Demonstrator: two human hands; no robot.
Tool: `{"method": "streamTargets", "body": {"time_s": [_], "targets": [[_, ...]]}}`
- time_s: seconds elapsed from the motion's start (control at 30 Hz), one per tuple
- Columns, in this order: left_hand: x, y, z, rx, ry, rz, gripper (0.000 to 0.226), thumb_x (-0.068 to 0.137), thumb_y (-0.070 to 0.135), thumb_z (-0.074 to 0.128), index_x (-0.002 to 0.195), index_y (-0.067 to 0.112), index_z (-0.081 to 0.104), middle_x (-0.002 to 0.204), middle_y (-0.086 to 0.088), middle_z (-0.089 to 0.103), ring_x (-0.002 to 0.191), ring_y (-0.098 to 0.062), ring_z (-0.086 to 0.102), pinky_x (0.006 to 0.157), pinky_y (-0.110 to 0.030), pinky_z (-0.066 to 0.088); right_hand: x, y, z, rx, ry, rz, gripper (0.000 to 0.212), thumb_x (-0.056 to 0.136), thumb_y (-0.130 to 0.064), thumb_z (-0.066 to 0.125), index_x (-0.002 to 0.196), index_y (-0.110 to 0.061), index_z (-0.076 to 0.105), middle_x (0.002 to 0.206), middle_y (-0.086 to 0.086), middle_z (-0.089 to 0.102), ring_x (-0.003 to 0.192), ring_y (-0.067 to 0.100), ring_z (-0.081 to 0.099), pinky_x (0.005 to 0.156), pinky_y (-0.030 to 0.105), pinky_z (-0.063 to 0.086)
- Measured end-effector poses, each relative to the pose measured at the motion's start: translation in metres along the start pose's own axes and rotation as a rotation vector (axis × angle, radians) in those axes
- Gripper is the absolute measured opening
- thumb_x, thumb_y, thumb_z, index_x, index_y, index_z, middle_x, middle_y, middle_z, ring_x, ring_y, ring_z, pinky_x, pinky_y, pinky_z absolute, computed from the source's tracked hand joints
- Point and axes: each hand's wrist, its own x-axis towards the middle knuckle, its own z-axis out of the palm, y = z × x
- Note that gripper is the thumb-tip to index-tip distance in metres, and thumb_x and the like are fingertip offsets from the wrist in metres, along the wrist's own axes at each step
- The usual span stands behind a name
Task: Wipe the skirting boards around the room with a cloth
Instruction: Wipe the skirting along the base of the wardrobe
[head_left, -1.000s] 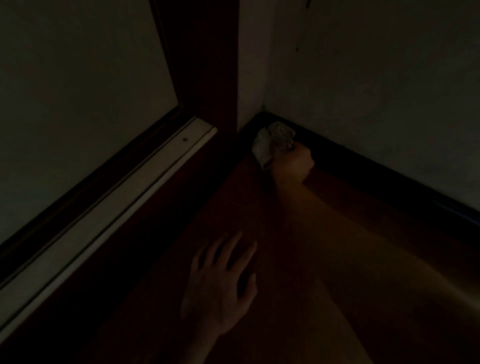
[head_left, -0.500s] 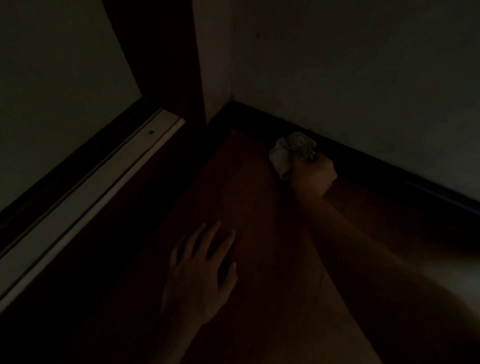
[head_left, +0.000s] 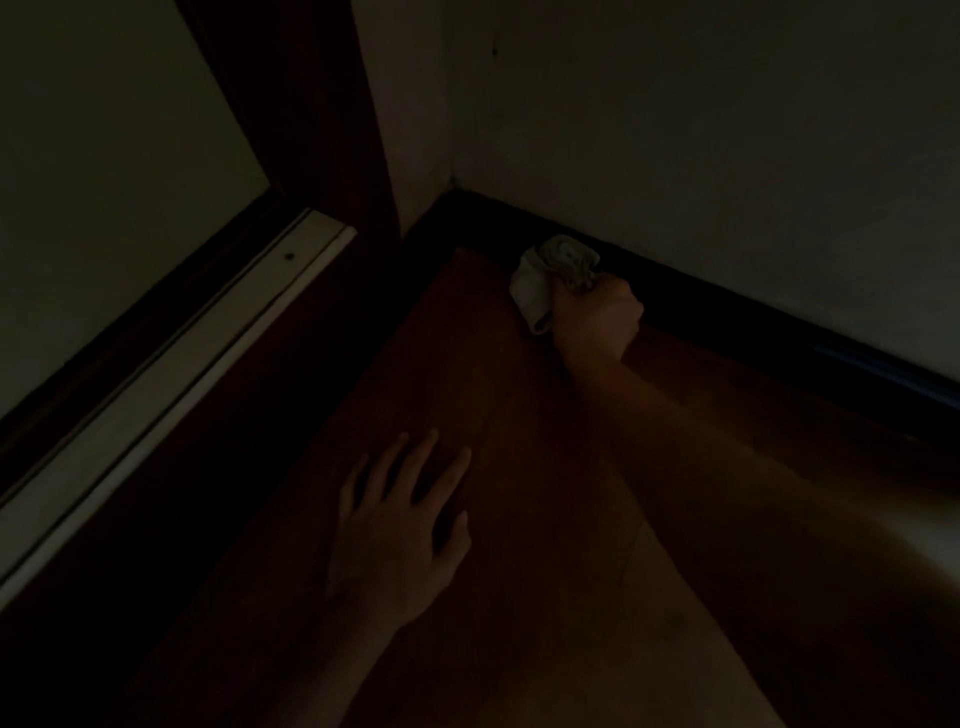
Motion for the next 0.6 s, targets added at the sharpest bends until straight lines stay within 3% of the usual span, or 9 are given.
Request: {"method": "streamTargets", "body": {"time_s": [0.13,0.27,0.33,0.43,0.53,0.6], "targets": [[-0.002,0.040,0.004,-0.036,0.005,0.065,0.062,0.090,0.062,0.034,0.148,0.041,0.043,0.159,0.002,0.037,0.146,-0.023,0.033,0.117,-0.055,0.027,0.000,0.018,-0.016,0.005,0.058,0.030,0.032,0.087,-0.039,0.064,0.071,-0.011,0.059,0.060,-0.012,0.043,0.053,-0.002,0.037,0.046,0.017,0.024],[0.002,0.061,0.012,-0.051,-0.020,0.071,0.064,0.093,0.066,0.023,0.154,0.048,0.021,0.167,0.008,0.013,0.154,-0.016,0.005,0.123,-0.048,0.002,0.000,0.030,-0.027,0.009,0.108,0.024,0.029,0.086,-0.036,0.064,0.070,-0.012,0.058,0.060,-0.013,0.042,0.053,-0.006,0.033,0.045,0.016,0.022],[0.001,0.061,0.014,-0.021,-0.025,0.072,0.065,0.093,0.067,0.021,0.155,0.048,0.015,0.168,0.008,0.008,0.154,-0.017,0.001,0.123,-0.048,-0.002,0.001,0.022,-0.020,0.002,0.053,0.017,0.031,0.087,-0.035,0.065,0.070,-0.012,0.056,0.061,-0.012,0.042,0.054,-0.005,0.035,0.044,0.017,0.023],[0.003,0.064,0.009,-0.016,-0.058,0.067,0.065,0.092,0.065,0.026,0.154,0.046,0.024,0.167,0.004,0.019,0.154,-0.021,0.012,0.122,-0.053,0.011,0.005,0.006,-0.009,-0.010,-0.026,0.037,0.034,0.088,-0.038,0.067,0.067,-0.015,0.053,0.063,-0.009,0.045,0.056,0.004,0.044,0.045,0.019,0.029],[0.002,0.066,0.007,-0.013,-0.060,0.063,0.064,0.091,0.064,0.030,0.152,0.045,0.030,0.164,0.003,0.027,0.152,-0.022,0.022,0.119,-0.055,0.024,0.004,0.012,-0.015,-0.015,-0.009,0.055,0.031,0.086,-0.040,0.065,0.079,-0.010,0.064,0.082,0.007,0.065,0.081,0.024,0.064,0.066,0.033,0.053],[0.001,0.064,0.007,-0.020,-0.059,0.068,0.065,0.091,0.064,0.027,0.153,0.046,0.026,0.166,0.005,0.022,0.153,-0.021,0.016,0.121,-0.054,0.020,0.001,0.021,-0.020,-0.021,0.055,0.061,0.032,0.085,-0.039,0.064,0.087,-0.007,0.067,0.094,0.014,0.069,0.092,0.032,0.065,0.076,0.040,0.054]]}}
